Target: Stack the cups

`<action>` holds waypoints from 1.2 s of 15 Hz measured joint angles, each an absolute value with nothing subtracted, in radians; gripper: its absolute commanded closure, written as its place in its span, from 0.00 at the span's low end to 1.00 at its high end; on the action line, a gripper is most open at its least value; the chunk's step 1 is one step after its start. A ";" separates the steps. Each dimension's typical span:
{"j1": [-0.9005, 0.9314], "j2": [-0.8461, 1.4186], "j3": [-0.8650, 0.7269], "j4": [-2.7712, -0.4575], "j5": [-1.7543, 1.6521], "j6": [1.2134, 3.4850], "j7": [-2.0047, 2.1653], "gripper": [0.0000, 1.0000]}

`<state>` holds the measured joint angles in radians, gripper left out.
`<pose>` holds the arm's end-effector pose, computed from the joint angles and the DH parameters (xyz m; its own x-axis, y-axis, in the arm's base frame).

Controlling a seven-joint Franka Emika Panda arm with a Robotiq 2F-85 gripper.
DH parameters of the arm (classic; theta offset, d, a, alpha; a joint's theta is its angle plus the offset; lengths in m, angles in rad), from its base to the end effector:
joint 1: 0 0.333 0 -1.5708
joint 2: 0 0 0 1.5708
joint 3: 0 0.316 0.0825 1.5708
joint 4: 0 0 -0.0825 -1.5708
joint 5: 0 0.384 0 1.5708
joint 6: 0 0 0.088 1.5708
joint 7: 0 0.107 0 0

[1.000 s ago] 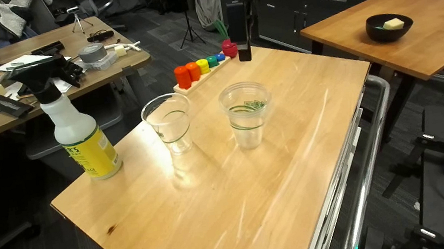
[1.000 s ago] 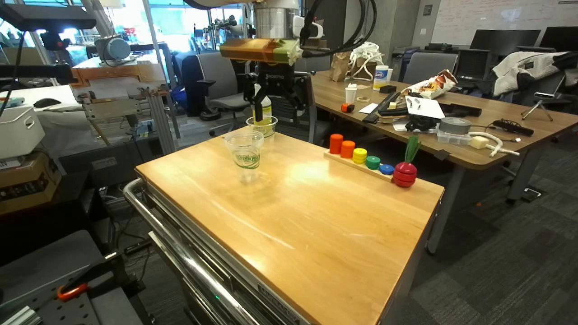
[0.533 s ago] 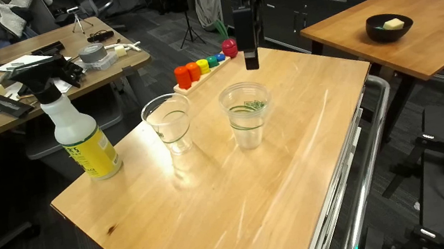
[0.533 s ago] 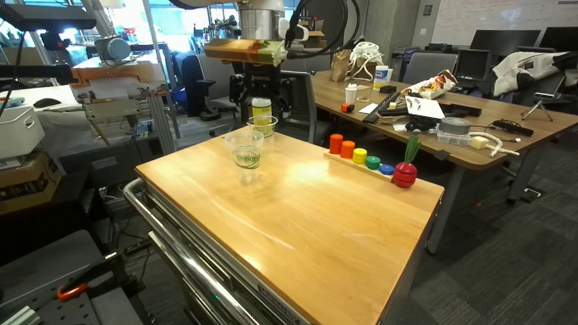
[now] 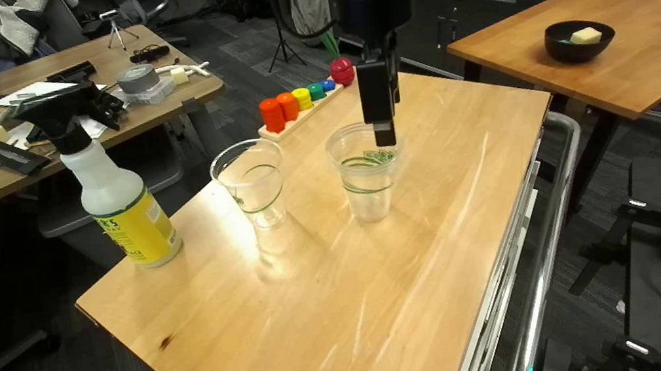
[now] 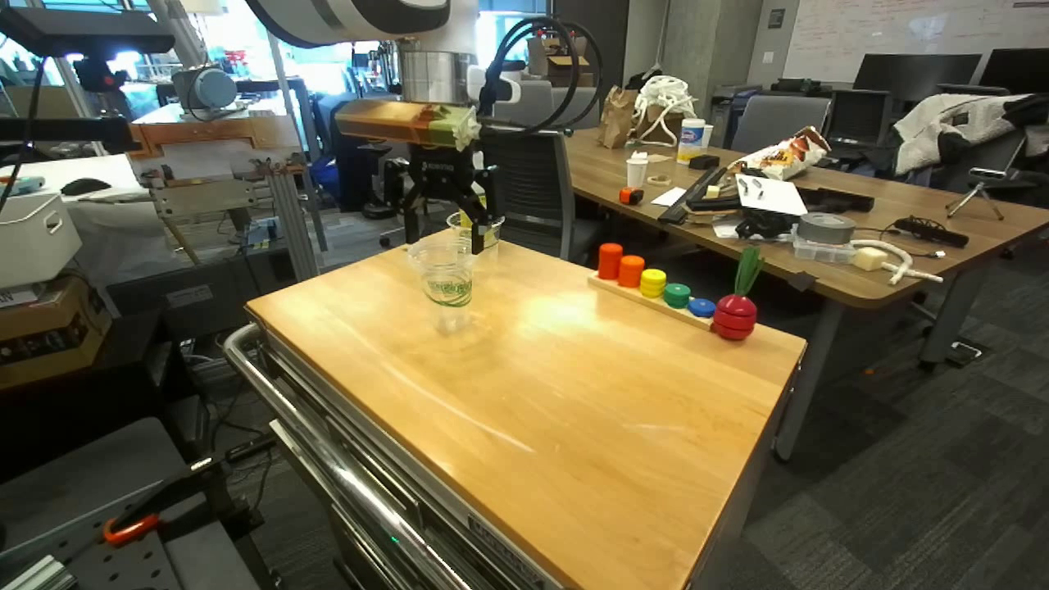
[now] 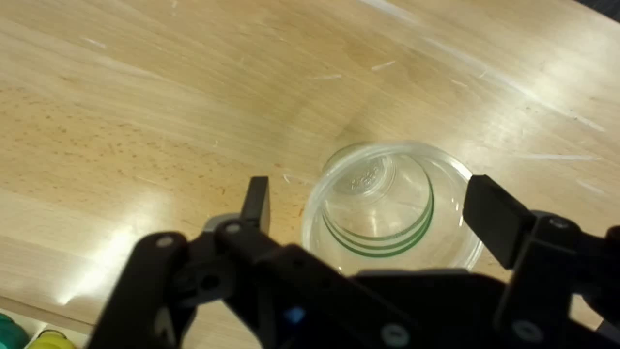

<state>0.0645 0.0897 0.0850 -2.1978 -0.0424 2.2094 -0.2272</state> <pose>0.5279 0.0779 0.3369 0.9168 0.3909 -0.0814 0.3926 -0.9197 0.0062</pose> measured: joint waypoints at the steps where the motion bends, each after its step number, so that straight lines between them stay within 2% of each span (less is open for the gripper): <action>1: 0.070 0.092 0.086 -2.198 -0.043 2.231 -0.214 0.00; 8: 0.076 0.122 0.081 -2.197 -0.057 2.302 -0.150 0.02; 9: 0.075 0.128 0.077 -2.197 -0.057 2.304 -0.145 0.26; 11: 0.072 0.140 0.072 -2.197 -0.057 2.308 -0.133 0.27; 14: 0.068 0.151 0.068 -2.193 -0.058 2.327 -0.110 0.53; 18: 0.067 0.152 0.068 -2.184 -0.035 2.326 -0.100 0.82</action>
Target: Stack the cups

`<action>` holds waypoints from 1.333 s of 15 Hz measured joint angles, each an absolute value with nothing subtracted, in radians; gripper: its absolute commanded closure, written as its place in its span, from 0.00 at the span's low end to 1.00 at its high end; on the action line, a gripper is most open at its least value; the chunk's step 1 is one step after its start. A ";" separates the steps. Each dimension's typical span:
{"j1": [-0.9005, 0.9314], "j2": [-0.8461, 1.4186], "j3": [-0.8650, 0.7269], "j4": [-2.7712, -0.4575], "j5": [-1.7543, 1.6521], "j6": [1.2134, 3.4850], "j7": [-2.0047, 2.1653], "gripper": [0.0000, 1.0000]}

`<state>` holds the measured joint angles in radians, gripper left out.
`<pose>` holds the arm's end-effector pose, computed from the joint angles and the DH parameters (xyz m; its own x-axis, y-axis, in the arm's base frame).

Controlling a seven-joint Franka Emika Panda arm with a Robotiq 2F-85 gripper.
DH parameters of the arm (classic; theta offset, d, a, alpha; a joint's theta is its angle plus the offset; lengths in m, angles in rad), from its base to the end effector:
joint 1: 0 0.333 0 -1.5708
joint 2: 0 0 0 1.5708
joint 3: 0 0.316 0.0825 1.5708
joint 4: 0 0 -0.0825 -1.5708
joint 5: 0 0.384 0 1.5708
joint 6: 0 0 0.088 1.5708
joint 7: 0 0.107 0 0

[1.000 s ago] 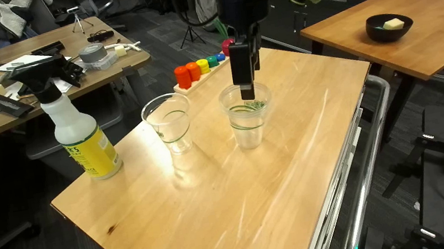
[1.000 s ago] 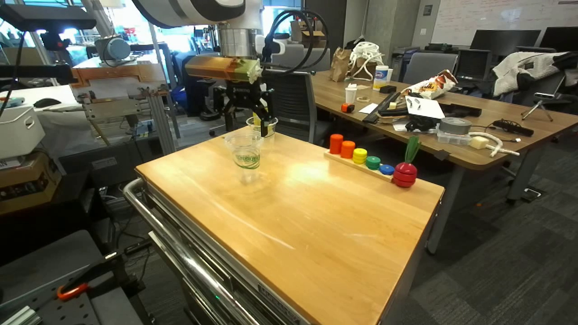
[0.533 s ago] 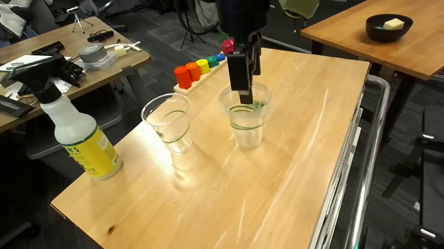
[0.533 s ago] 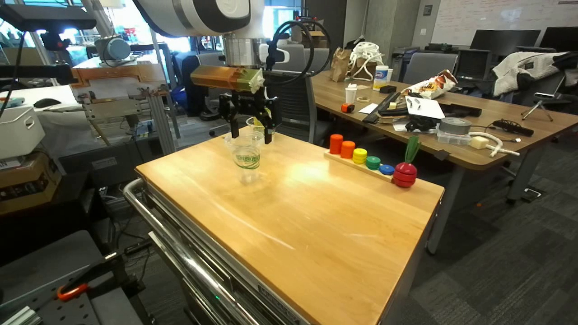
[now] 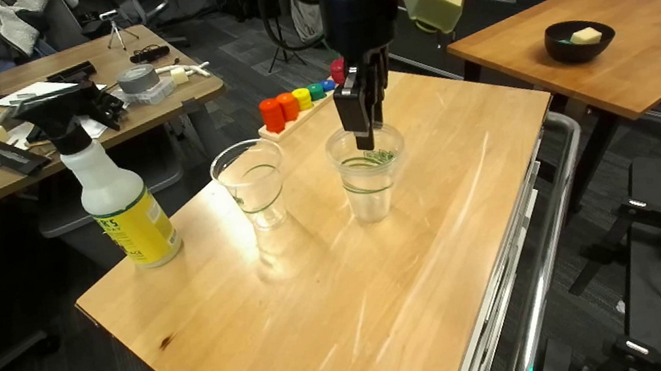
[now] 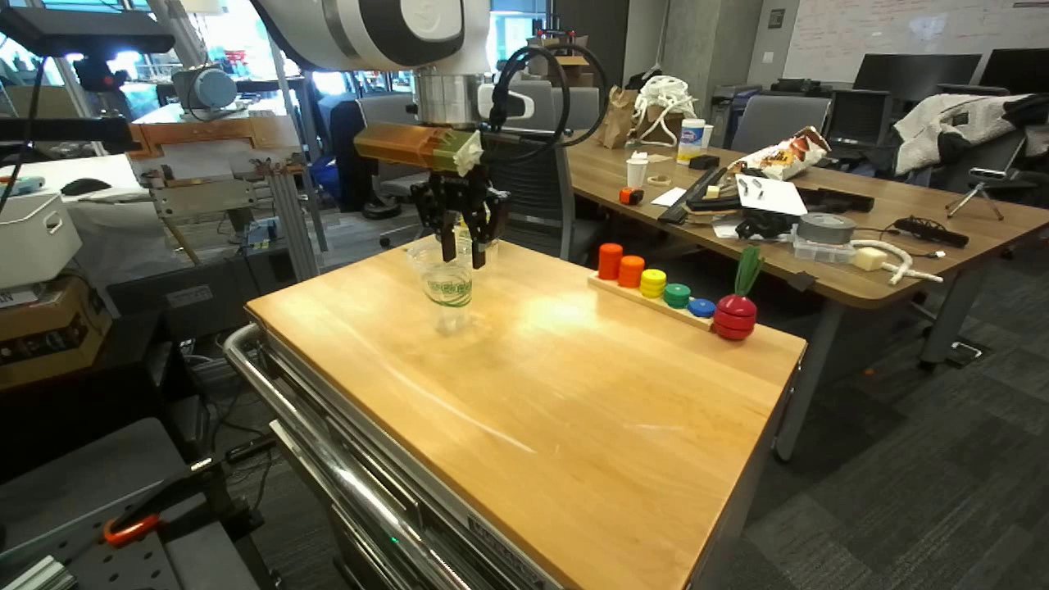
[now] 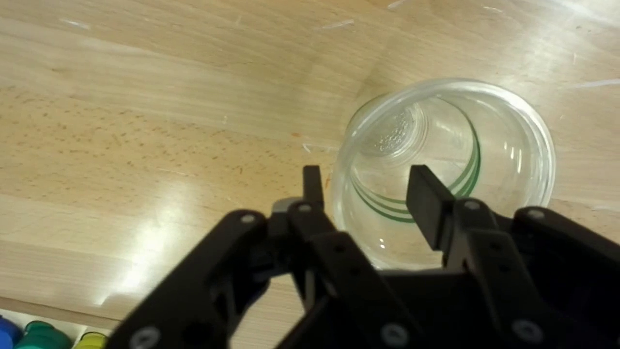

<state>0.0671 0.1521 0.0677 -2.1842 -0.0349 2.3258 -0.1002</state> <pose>0.5455 0.0731 0.3185 0.9668 0.2554 -0.0117 0.2555 -0.9667 0.0138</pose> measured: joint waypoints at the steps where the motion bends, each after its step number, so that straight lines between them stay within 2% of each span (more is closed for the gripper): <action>1: 0.067 0.152 0.068 -2.182 -0.026 2.325 -0.100 0.91; 3: 0.067 0.151 0.068 -2.182 -0.010 2.324 -0.100 1.00; 13: 0.055 0.124 0.048 -2.166 0.001 2.266 -0.069 0.98; 20: 0.044 0.079 0.047 -1.952 0.106 1.952 -0.077 0.98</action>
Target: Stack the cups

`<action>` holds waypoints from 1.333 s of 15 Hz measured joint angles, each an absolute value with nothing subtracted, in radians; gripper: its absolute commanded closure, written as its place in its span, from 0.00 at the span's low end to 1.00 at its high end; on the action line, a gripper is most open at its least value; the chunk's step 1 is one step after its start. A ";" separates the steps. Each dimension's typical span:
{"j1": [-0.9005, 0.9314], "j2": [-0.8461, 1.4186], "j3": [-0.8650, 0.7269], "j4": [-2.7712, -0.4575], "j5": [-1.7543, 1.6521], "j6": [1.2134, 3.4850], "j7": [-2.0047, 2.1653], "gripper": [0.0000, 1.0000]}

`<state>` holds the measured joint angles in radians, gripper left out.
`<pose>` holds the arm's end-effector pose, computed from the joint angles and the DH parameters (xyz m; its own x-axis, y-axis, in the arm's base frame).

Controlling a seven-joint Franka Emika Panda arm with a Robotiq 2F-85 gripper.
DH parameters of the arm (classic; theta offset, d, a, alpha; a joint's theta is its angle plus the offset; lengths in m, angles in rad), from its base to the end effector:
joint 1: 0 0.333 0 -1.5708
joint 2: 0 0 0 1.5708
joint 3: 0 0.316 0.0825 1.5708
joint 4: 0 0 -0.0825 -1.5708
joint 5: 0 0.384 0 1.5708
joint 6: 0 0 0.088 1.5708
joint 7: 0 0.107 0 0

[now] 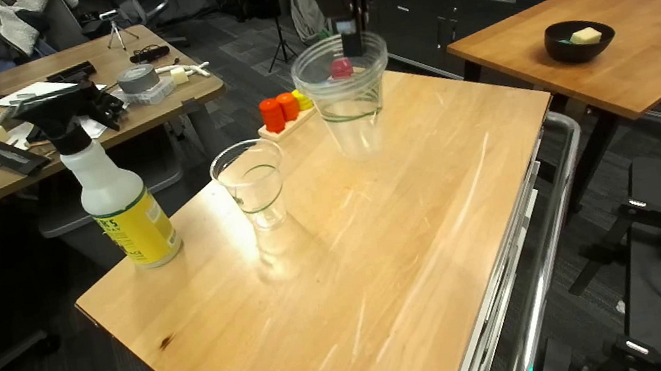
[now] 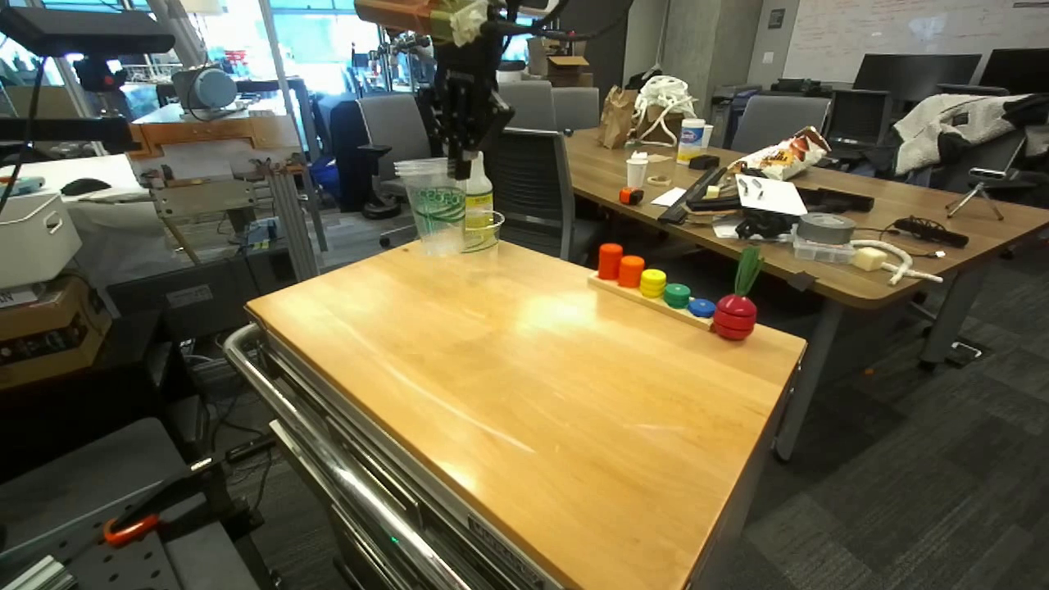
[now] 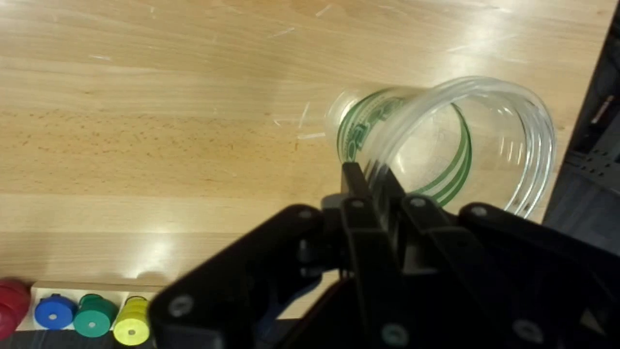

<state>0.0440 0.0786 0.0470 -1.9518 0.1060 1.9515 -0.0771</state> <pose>0.5643 0.0581 0.4320 0.9891 0.1279 -0.0729 0.1200 -0.9873 -0.1044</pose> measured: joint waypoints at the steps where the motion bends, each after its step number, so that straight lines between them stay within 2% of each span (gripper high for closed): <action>1: 0.044 0.079 0.050 -1.919 0.124 1.924 -0.080 0.98; 20: 0.081 0.368 0.096 -1.537 0.140 1.988 -0.080 0.98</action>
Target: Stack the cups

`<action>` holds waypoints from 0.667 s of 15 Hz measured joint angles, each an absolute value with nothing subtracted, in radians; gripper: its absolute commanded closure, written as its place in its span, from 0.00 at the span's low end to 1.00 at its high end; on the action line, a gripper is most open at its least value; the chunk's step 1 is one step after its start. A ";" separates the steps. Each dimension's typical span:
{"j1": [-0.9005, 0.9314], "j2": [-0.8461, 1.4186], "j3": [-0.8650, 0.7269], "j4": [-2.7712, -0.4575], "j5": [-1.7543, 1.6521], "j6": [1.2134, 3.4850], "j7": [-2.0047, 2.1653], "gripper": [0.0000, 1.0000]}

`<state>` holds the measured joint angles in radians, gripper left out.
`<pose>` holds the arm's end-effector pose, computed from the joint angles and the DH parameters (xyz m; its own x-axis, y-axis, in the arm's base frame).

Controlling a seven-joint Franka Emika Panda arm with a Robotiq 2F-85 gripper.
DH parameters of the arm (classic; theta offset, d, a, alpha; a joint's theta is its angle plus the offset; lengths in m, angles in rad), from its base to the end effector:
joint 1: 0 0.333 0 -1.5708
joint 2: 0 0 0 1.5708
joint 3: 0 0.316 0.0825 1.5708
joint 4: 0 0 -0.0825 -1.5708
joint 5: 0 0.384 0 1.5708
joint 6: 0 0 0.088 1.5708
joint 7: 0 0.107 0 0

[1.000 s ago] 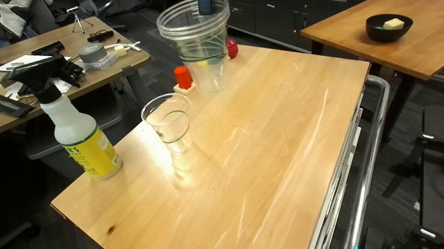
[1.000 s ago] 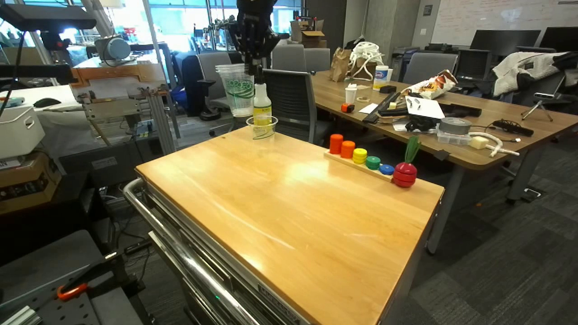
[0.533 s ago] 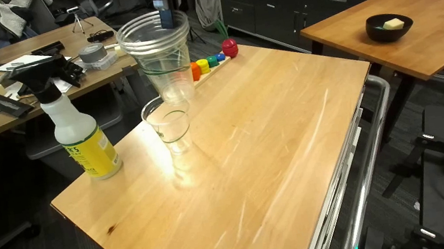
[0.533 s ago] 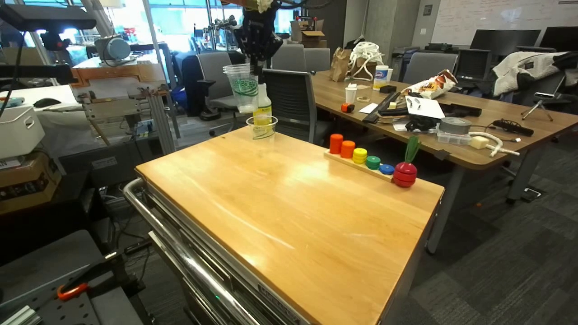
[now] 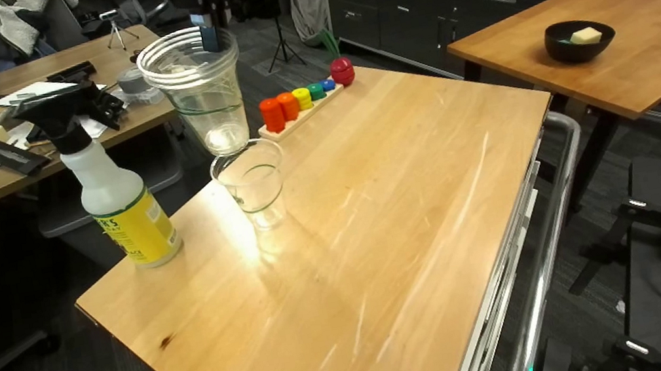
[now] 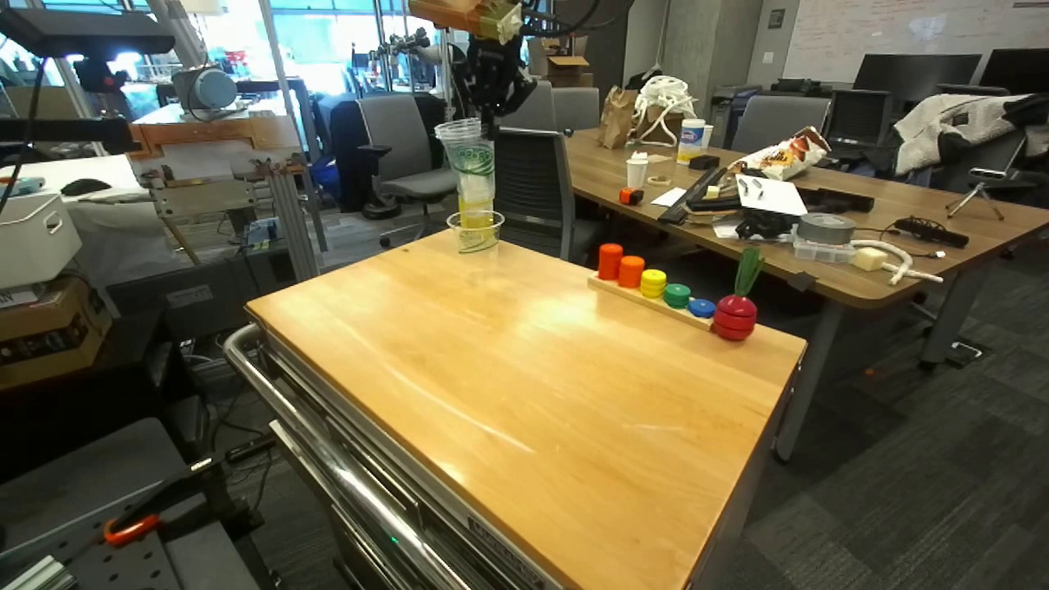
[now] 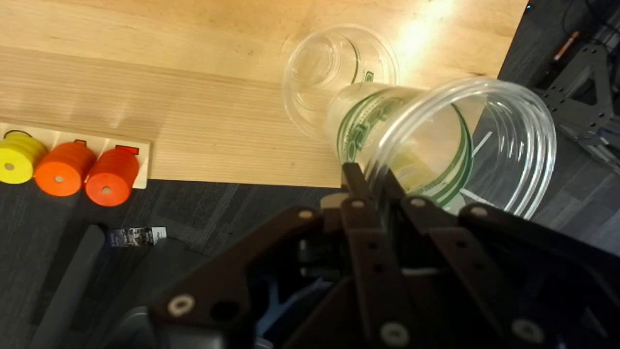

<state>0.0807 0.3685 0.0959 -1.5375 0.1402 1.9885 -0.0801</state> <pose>0.6665 0.1192 0.4521 0.9779 0.1879 0.0912 0.2006 -0.9666 -0.1593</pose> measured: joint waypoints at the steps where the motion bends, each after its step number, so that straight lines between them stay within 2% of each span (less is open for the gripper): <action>1: 0.078 0.375 0.096 -1.530 0.140 1.988 -0.080 0.98; 10: 0.064 0.416 0.093 -1.530 0.140 1.984 -0.082 0.98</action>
<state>0.0644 0.4163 0.0928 -1.5301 0.1402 1.9839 -0.0816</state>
